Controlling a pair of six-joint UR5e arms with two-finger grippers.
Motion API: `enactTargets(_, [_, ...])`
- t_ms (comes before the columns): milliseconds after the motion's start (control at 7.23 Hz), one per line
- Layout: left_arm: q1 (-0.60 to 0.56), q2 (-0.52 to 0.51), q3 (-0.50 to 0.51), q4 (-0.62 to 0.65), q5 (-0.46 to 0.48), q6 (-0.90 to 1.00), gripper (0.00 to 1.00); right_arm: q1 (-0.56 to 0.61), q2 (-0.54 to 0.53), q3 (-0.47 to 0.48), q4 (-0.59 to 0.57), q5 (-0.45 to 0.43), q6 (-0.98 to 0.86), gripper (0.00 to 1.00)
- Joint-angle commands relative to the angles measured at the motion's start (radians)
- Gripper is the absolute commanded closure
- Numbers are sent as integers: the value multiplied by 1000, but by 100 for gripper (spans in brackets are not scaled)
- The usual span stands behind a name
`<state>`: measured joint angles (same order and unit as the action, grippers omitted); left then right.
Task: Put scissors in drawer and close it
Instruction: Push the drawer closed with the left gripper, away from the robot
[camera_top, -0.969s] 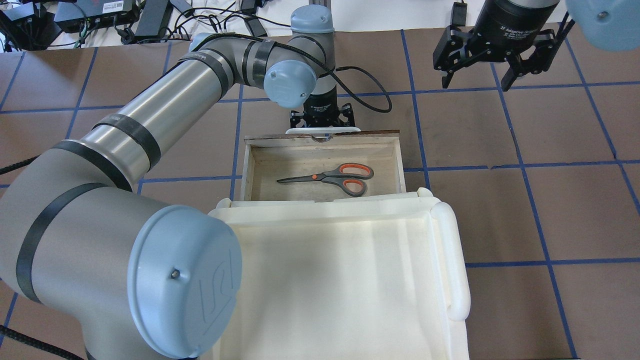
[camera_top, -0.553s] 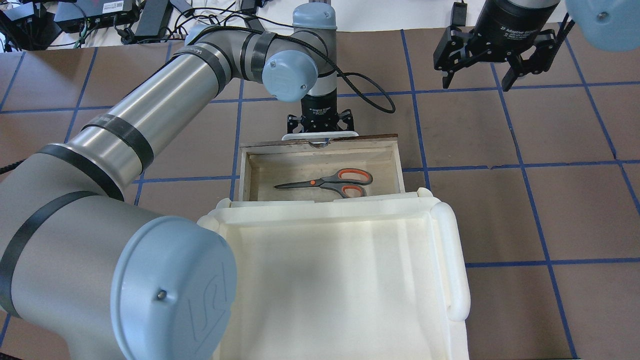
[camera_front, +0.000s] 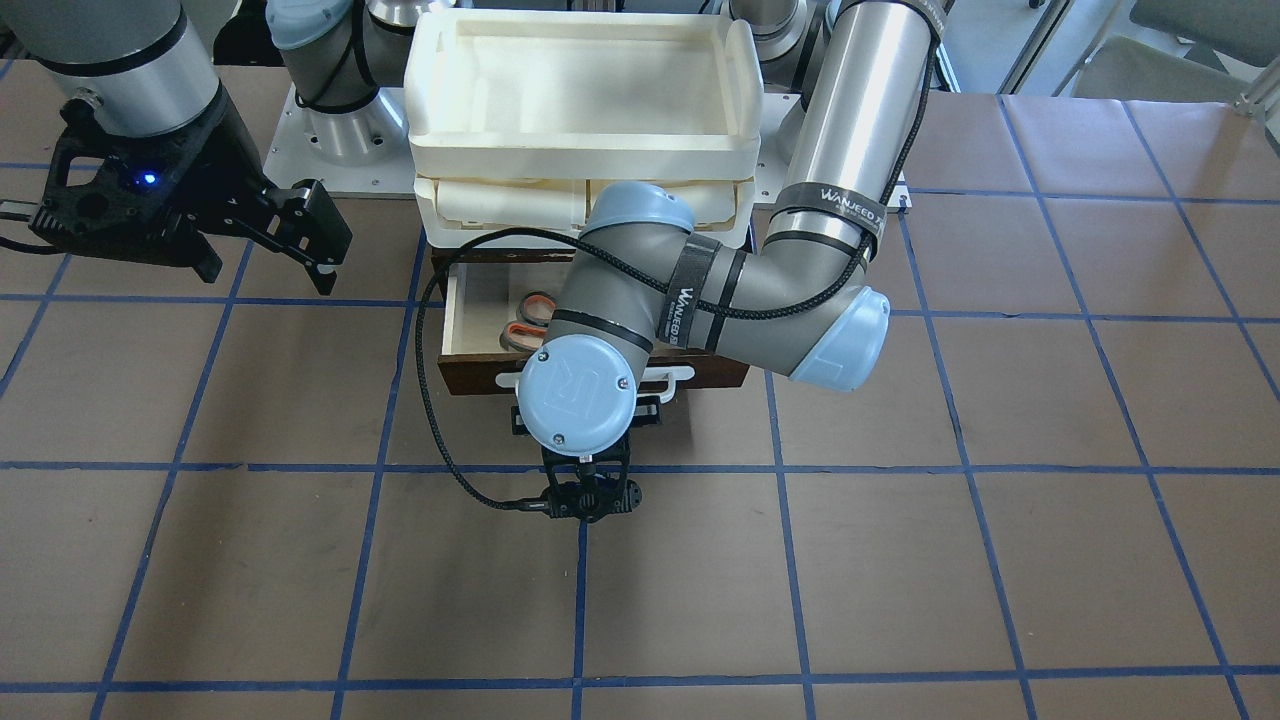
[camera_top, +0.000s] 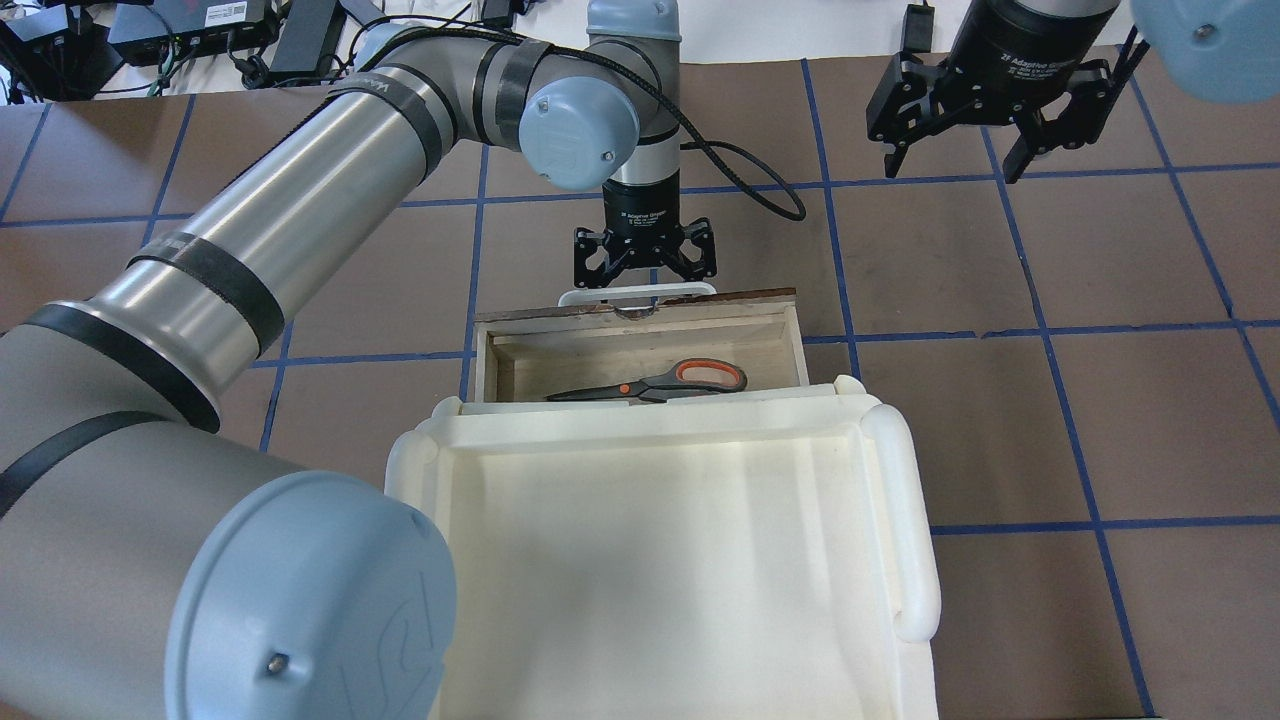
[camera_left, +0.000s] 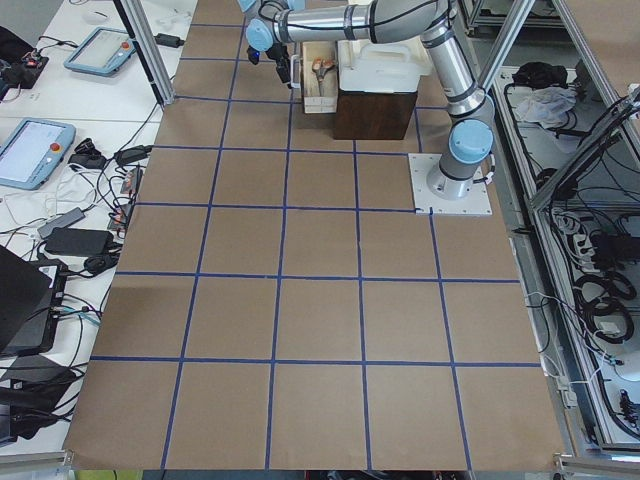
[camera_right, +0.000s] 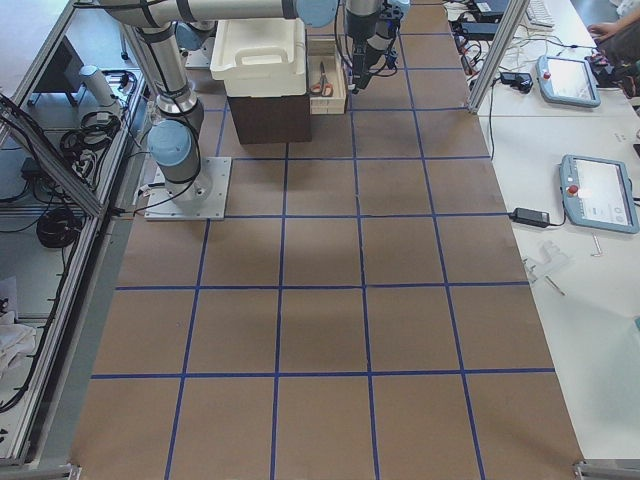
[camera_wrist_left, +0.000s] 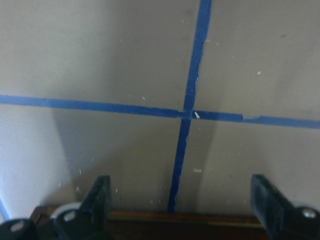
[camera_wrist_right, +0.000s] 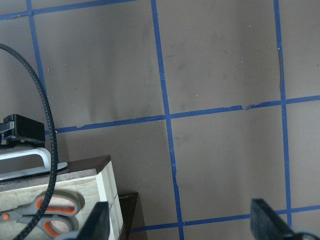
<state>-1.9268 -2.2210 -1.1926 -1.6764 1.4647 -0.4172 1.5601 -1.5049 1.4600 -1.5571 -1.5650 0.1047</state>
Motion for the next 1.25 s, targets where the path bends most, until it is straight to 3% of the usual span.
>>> enactTargets(0, [-17,41,-10,-80,-18,0,0,-2,0,0,2,-3,1,0])
enactTargets(1107, [-35,130,-143,-154,-58,-40,0,0,0,0,0,5,3,0])
